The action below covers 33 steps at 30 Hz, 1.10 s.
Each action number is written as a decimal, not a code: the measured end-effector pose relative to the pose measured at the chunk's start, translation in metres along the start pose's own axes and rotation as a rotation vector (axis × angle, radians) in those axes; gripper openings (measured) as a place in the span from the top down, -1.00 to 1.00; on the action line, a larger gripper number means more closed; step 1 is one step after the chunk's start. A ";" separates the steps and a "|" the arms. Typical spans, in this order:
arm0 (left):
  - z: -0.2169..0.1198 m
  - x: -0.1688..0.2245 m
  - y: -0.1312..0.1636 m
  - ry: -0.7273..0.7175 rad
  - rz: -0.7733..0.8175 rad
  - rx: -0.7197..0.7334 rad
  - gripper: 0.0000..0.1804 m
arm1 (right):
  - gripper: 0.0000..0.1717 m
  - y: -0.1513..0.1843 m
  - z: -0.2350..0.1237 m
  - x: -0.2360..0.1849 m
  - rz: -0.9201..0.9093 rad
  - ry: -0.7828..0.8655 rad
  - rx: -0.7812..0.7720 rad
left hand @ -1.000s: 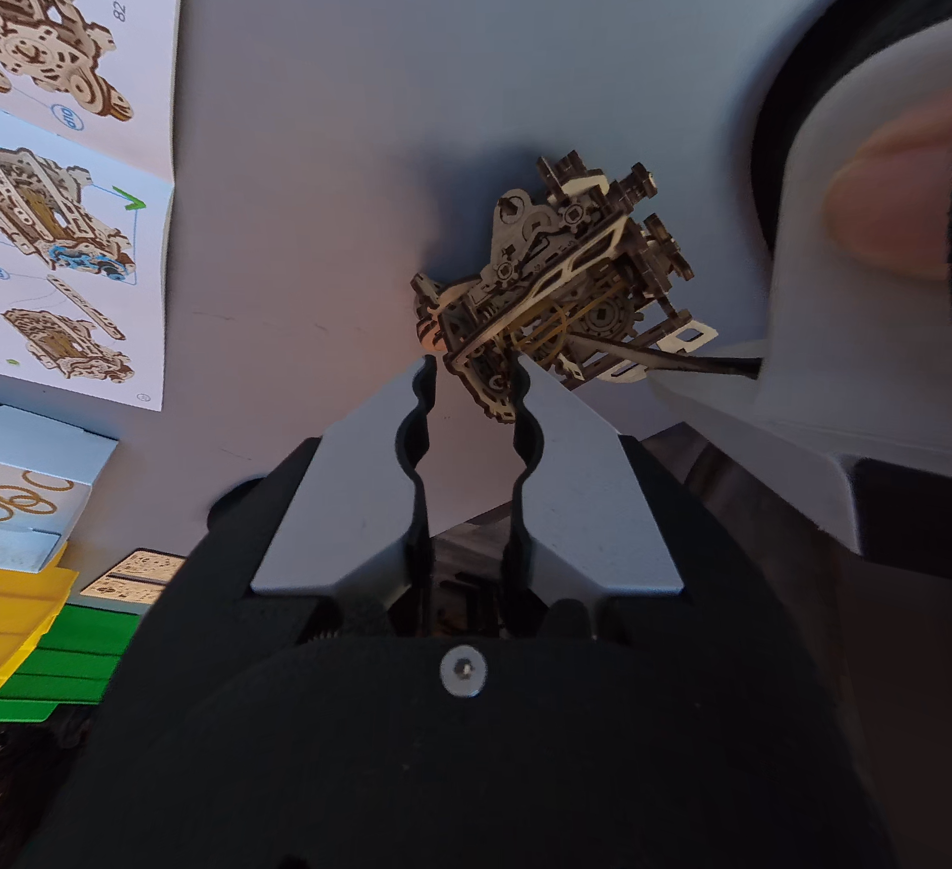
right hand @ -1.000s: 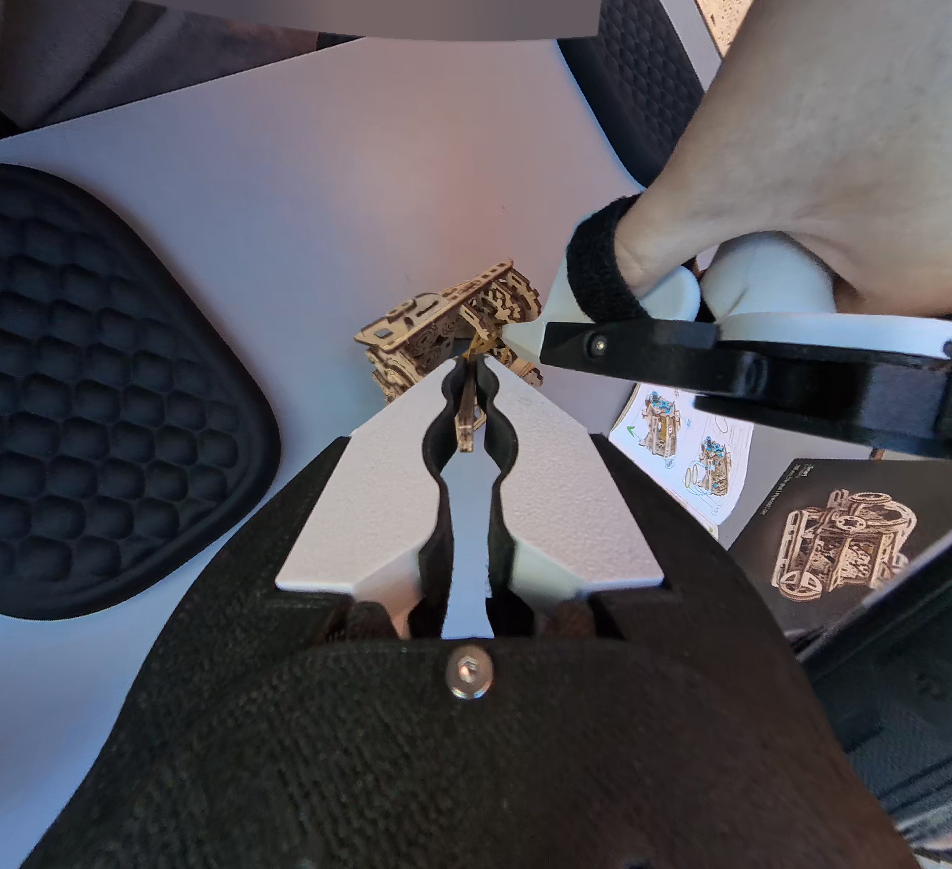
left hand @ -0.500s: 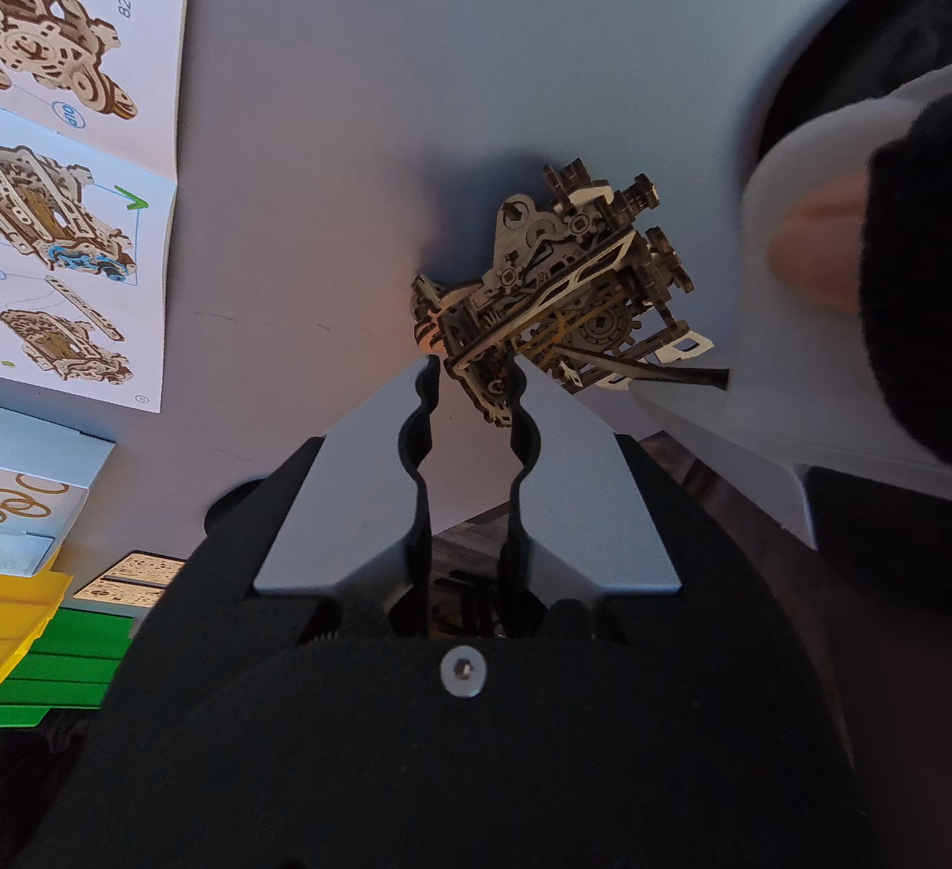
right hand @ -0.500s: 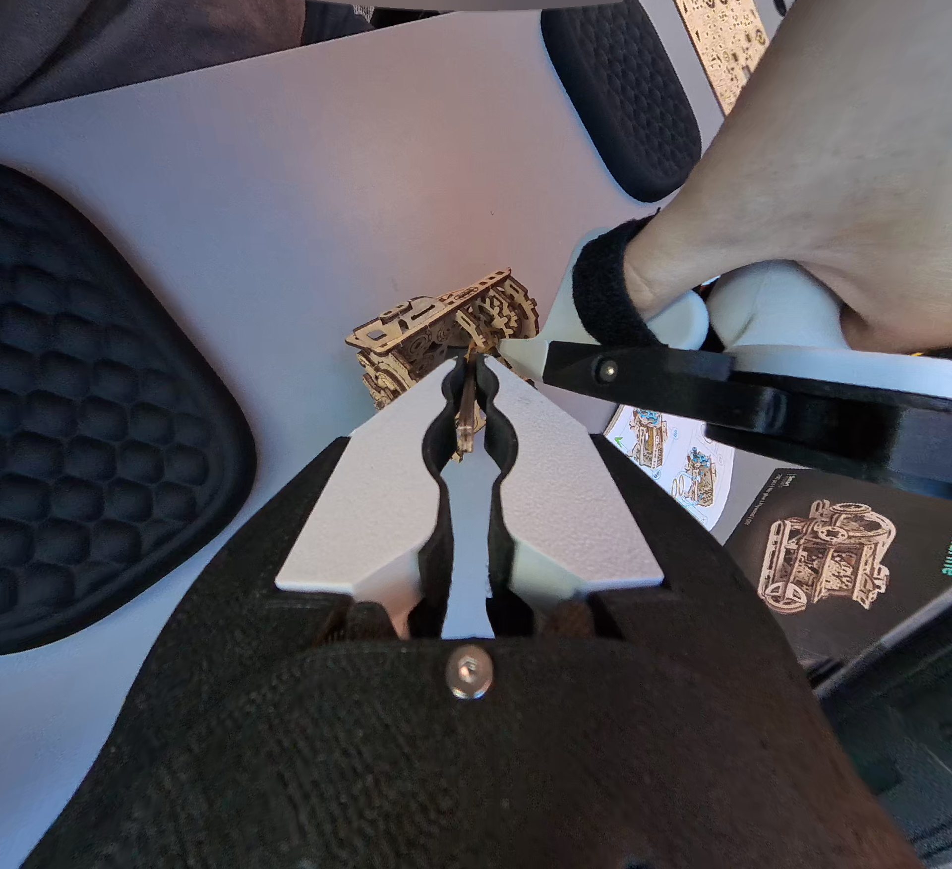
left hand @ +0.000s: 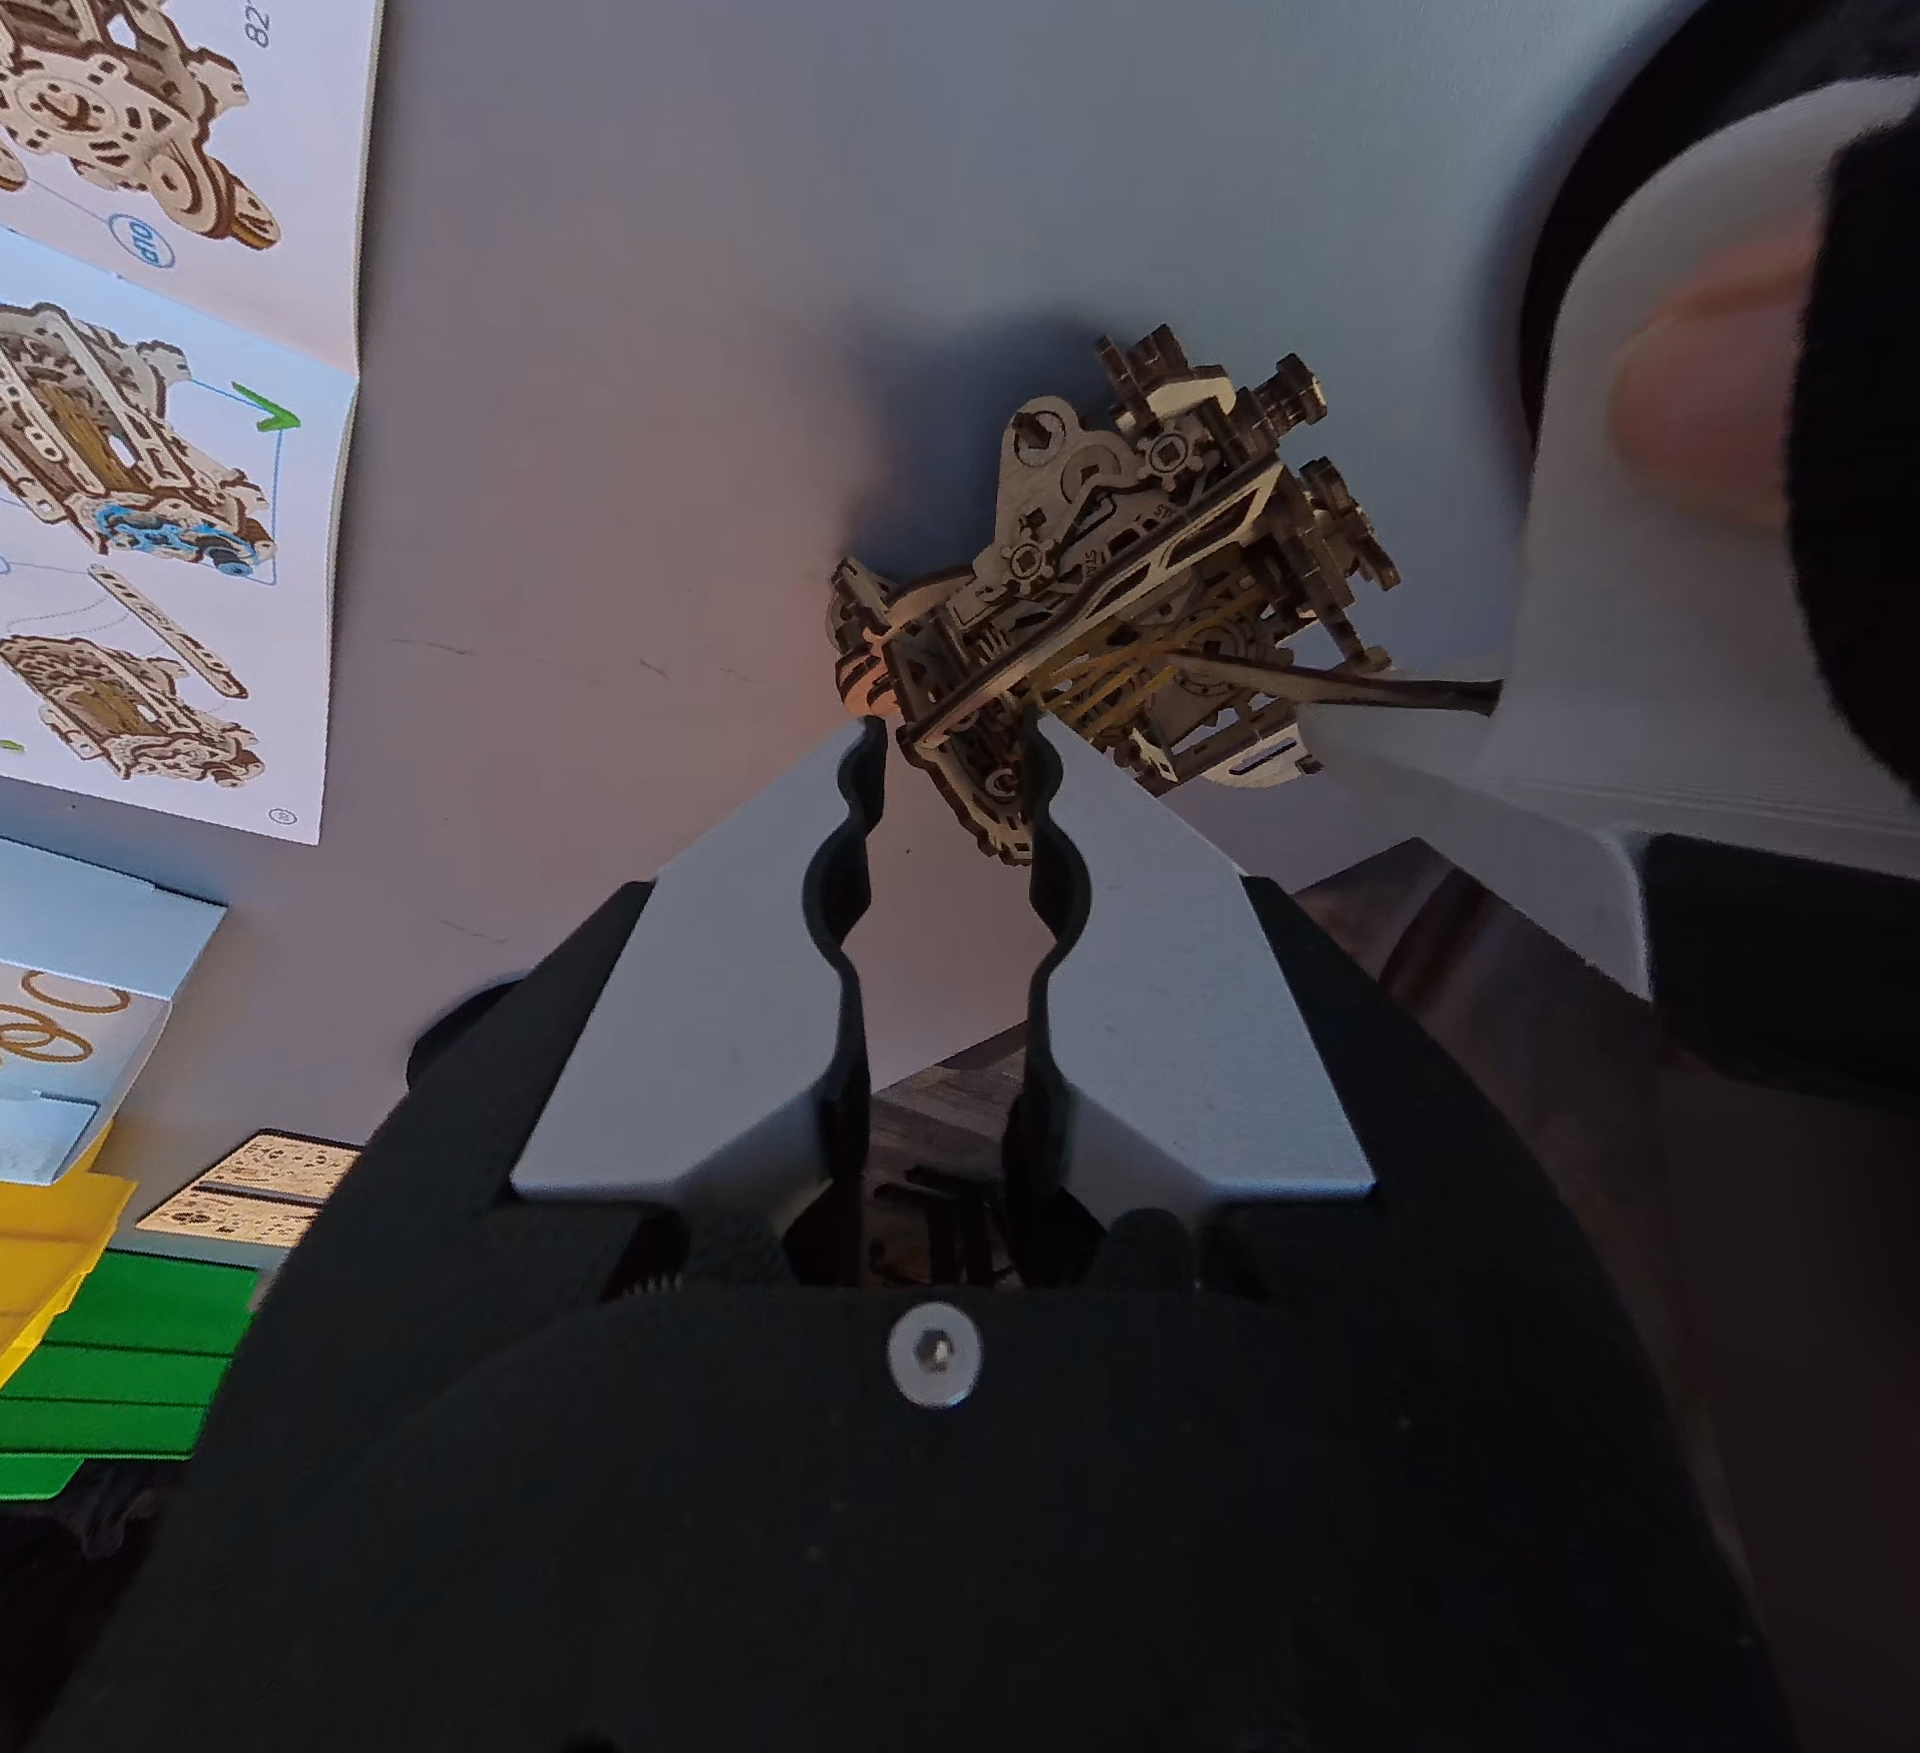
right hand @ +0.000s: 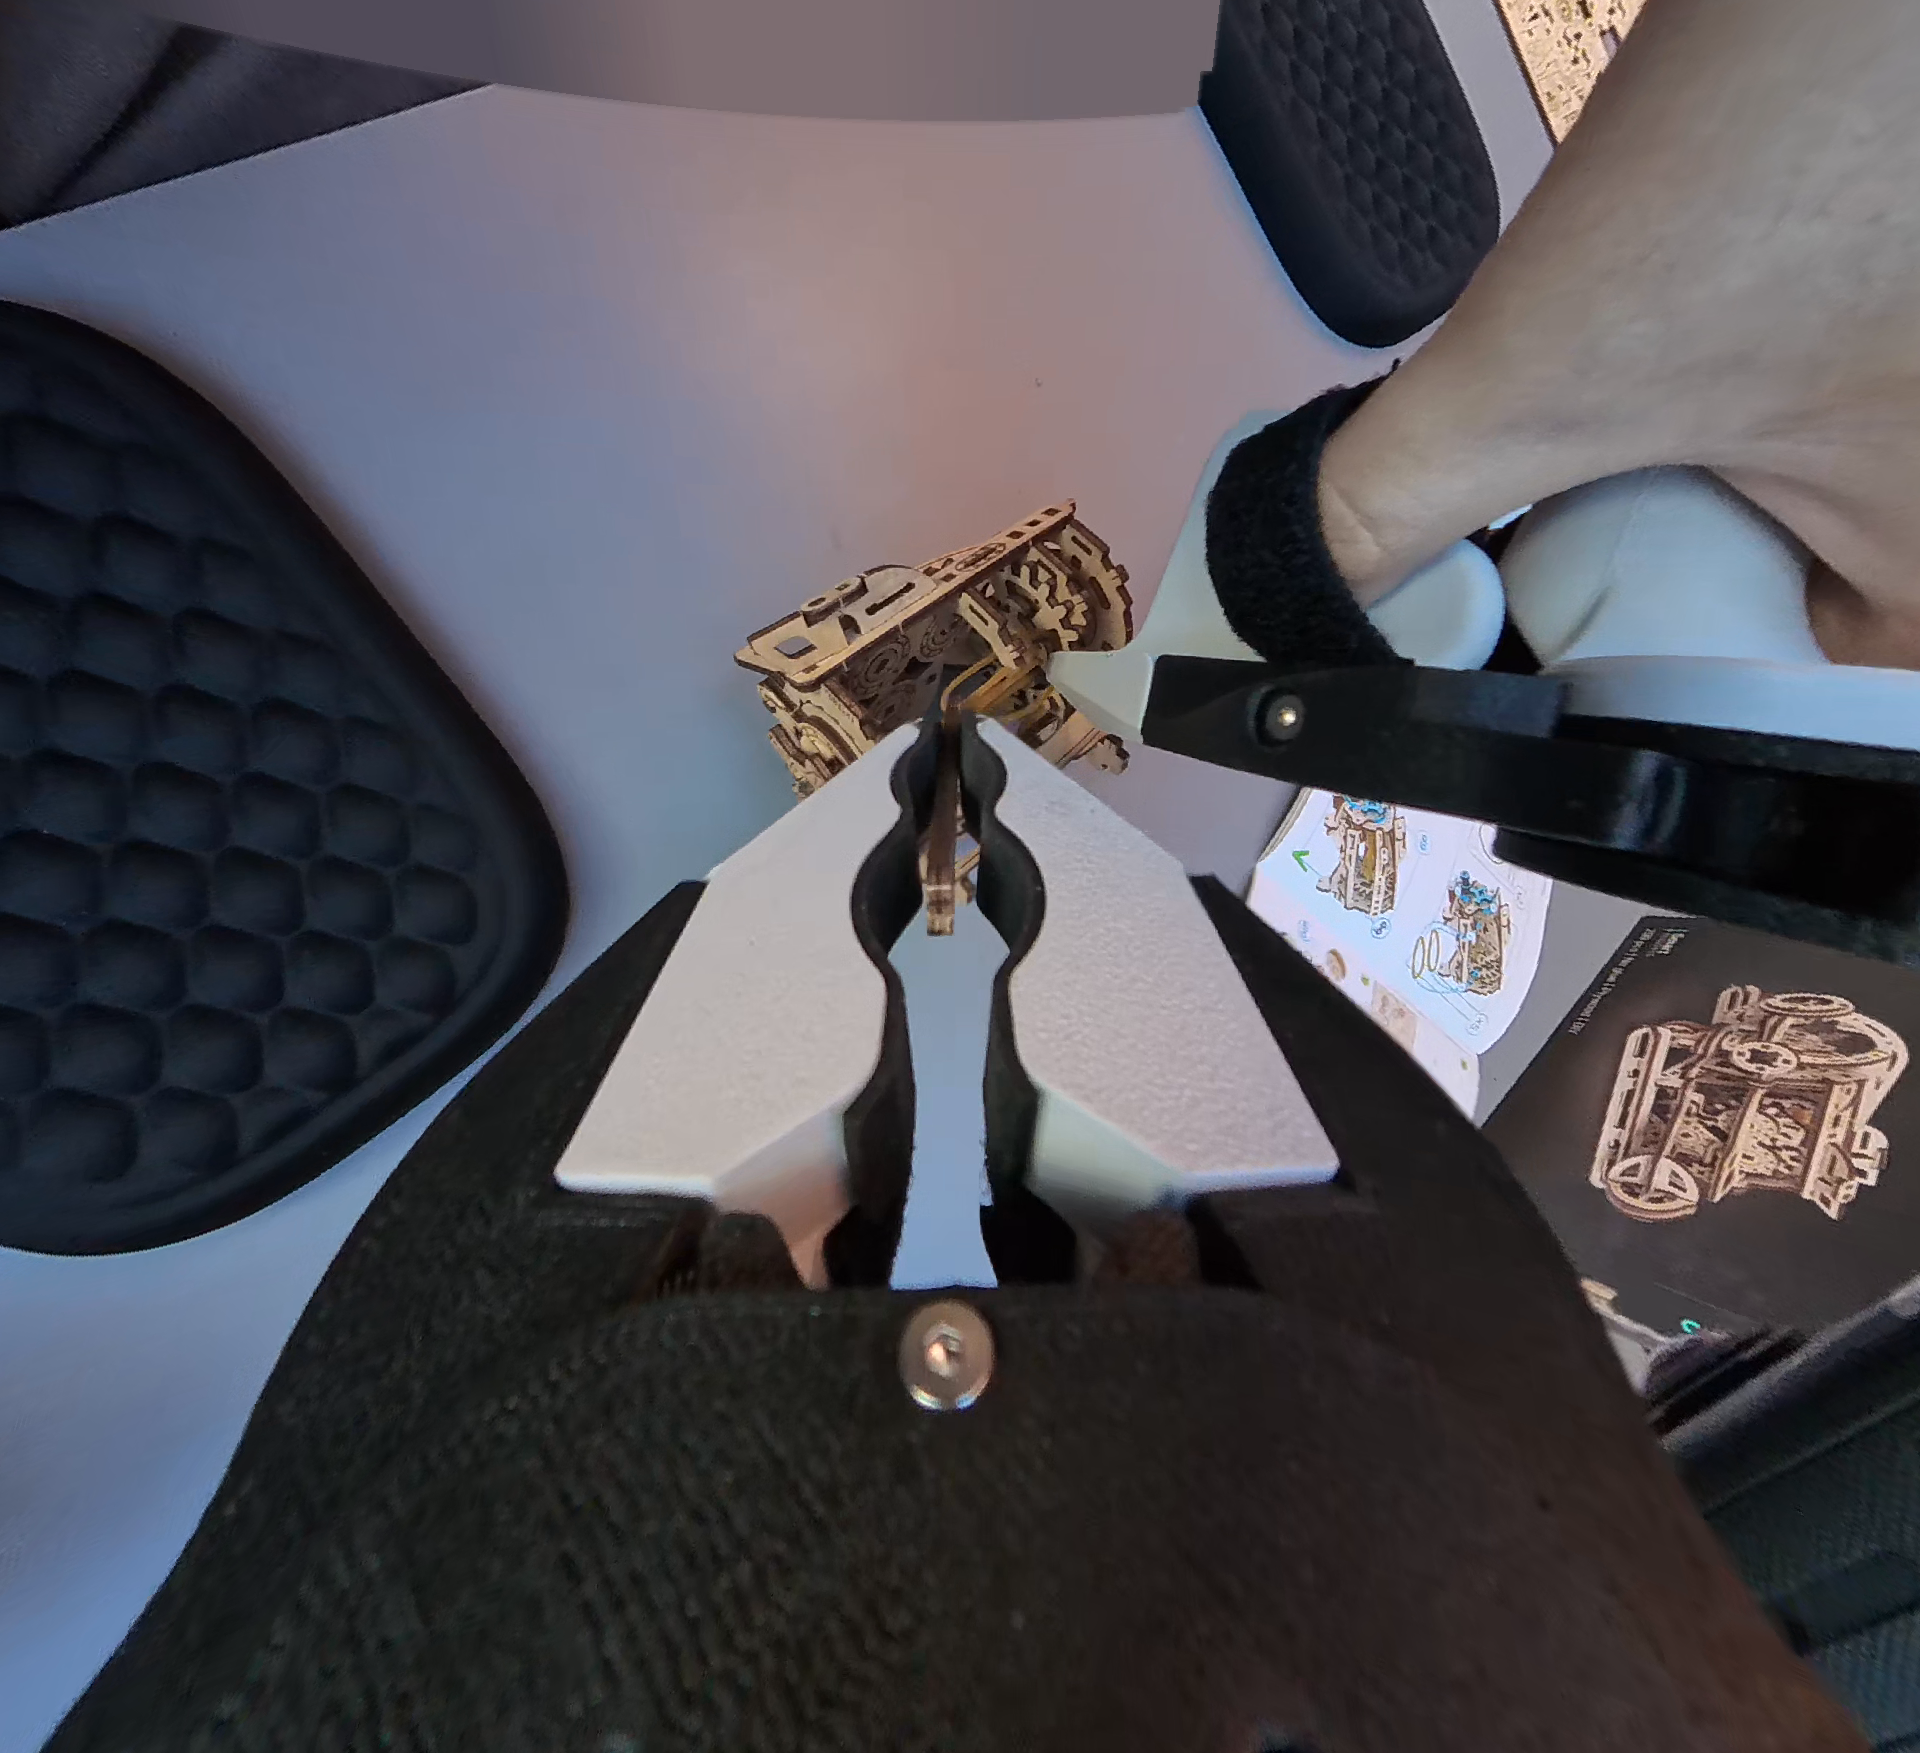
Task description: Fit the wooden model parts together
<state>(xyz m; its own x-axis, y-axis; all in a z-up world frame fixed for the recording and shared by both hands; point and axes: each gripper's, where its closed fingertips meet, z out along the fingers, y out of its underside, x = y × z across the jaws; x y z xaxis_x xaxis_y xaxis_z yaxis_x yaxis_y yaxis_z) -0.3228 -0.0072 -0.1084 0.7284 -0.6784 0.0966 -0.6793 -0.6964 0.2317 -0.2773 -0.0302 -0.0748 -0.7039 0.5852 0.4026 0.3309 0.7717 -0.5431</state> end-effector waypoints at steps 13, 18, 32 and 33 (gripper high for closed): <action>0.000 -0.001 0.001 0.008 0.000 0.010 0.74 | 0.99 0.010 -0.001 -0.001 0.064 -0.030 -0.024; 0.000 0.000 0.000 0.017 0.001 0.018 0.74 | 0.99 0.010 -0.004 -0.003 0.080 -0.043 -0.031; 0.001 0.000 0.001 0.017 0.004 0.022 0.74 | 0.99 0.013 -0.001 0.001 0.104 -0.037 -0.034; 0.001 0.000 0.000 0.017 0.005 0.022 0.74 | 0.99 0.013 -0.001 0.002 0.096 -0.028 -0.028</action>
<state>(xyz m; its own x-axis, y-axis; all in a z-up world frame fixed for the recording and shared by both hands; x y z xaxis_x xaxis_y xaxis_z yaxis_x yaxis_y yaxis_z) -0.3230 -0.0079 -0.1088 0.7263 -0.6778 0.1141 -0.6845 -0.6982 0.2097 -0.2739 -0.0189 -0.0805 -0.6855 0.6497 0.3286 0.4145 0.7193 -0.5575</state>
